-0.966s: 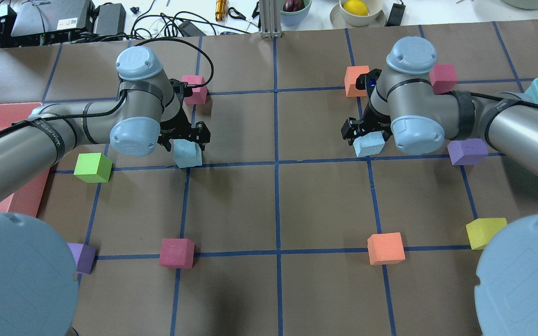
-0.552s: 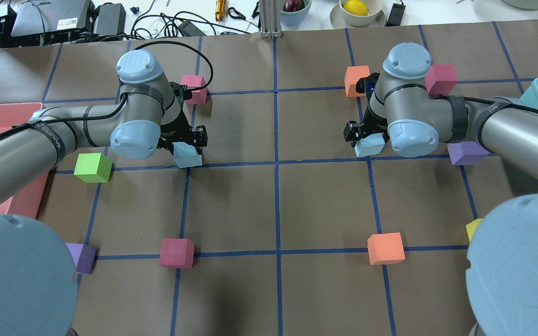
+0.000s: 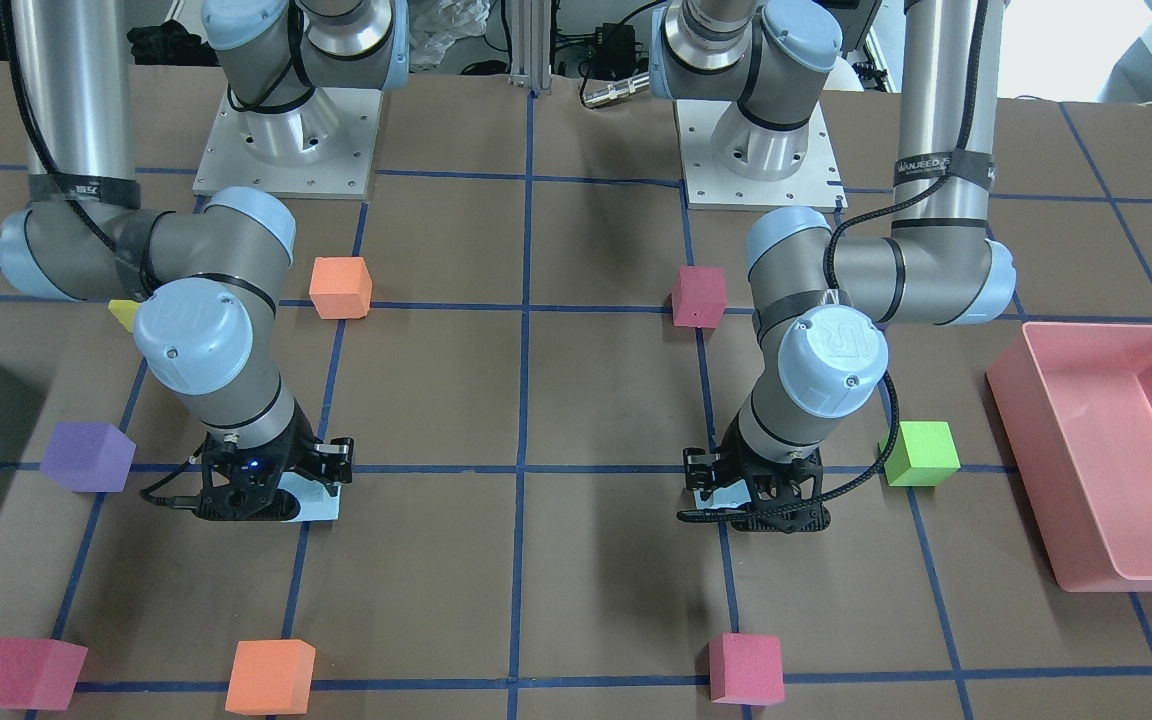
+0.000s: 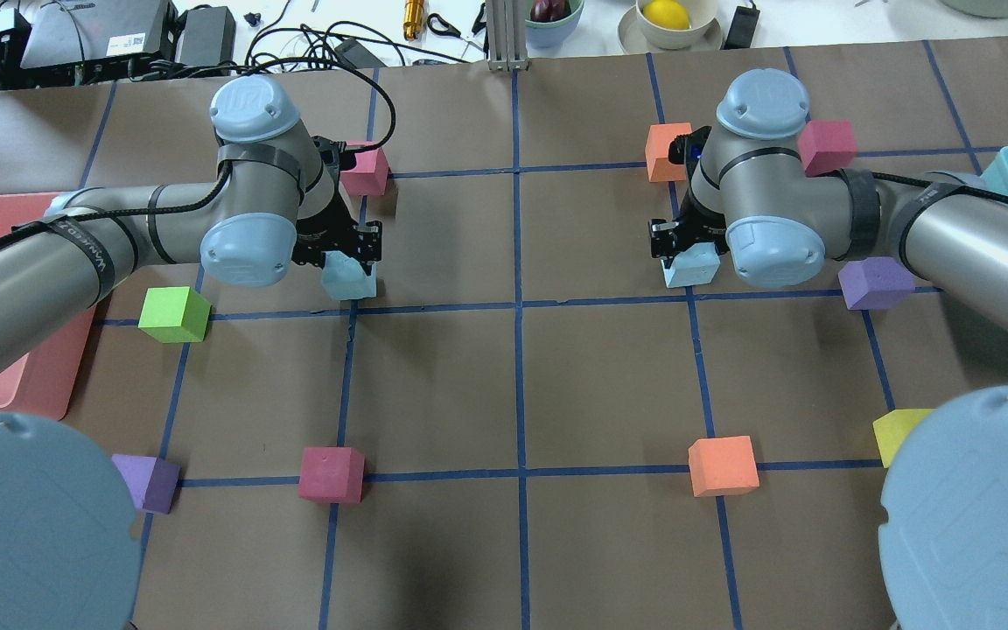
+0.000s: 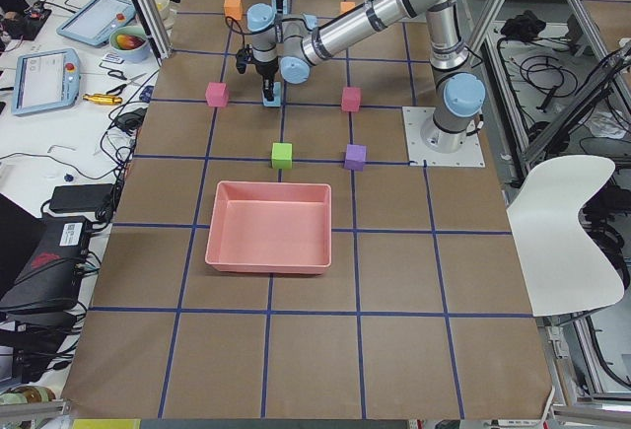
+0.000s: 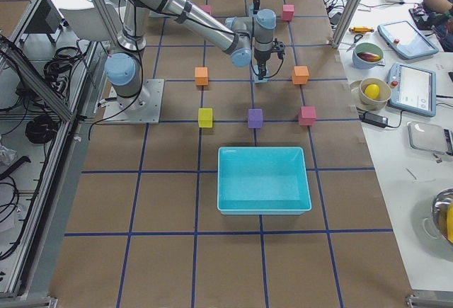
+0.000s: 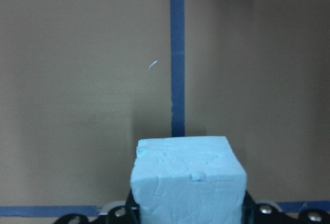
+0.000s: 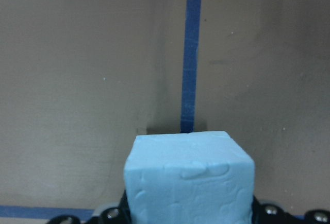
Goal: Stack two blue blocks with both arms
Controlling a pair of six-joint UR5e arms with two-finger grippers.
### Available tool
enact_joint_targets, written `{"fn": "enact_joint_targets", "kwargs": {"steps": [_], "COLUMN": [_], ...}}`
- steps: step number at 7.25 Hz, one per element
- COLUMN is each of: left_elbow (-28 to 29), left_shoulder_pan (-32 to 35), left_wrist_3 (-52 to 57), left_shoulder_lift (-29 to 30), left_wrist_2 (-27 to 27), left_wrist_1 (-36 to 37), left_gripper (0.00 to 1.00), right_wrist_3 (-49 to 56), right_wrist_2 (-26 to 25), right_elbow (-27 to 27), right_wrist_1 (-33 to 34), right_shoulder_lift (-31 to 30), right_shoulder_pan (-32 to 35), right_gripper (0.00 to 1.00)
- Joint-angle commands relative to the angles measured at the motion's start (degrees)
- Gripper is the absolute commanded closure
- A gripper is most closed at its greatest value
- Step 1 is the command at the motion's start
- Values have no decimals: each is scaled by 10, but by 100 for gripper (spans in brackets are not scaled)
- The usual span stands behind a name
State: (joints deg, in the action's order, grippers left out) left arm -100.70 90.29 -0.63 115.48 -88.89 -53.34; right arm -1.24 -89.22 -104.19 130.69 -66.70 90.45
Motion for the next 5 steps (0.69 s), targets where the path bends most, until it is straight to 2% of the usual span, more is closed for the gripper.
{"fn": "enact_joint_targets", "kwargs": {"steps": [1,3,5], "left_elbow": [23,51,97], "left_shoulder_pan": [1,1,1], "left_wrist_3": [-18,-22,-22], "left_shoulder_lift": [-5,-6,-10], "left_wrist_2": [28,28,26], "left_wrist_1": [-13,-41,-102], "left_gripper": [100,100,100], "right_wrist_3": [-129,-266,-293], "right_wrist_2": [19,18,22], "right_elbow": [12,1,-39], "right_wrist_1": [-92,-163,-154], "right_shoulder_lift": [-60,-98,-96], "right_shoulder_pan": [70,180,225], "right_gripper": [100,100,100]}}
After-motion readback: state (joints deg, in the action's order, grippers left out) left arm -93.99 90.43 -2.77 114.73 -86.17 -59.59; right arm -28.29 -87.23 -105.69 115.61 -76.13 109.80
